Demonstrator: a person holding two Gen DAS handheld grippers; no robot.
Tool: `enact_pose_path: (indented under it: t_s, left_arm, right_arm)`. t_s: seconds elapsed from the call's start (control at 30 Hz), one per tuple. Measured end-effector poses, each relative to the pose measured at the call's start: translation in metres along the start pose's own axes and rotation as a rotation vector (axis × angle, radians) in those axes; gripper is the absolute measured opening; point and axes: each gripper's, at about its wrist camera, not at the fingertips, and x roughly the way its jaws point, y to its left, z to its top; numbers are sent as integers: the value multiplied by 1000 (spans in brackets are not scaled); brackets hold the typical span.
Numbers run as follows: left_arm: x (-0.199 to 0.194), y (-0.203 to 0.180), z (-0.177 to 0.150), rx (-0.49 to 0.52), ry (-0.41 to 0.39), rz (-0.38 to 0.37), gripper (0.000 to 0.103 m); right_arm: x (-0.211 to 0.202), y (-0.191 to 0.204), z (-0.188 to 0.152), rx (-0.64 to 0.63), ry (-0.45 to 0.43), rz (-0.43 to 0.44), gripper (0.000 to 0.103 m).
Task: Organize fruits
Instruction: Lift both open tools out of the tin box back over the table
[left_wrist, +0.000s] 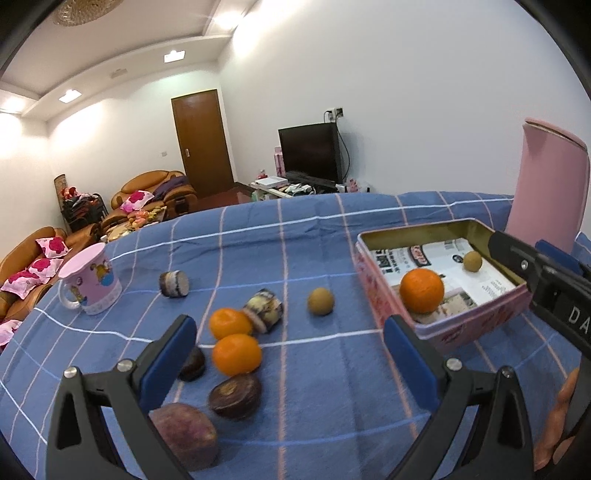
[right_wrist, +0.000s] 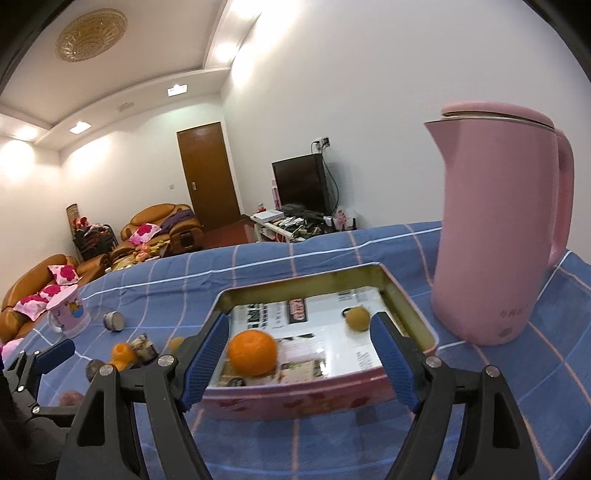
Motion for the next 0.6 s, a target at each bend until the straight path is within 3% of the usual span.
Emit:
enact_pose_path:
  t_s: [0.33,0.6]
  left_arm:
    - [-6,40,-15,15,62,23,103]
    - [5,81,-32,-19,197,18,103]
  right_arm:
    - [-2,35,-9,-29,21,38,80]
    - [-1,69,-18,-71,53,84,80]
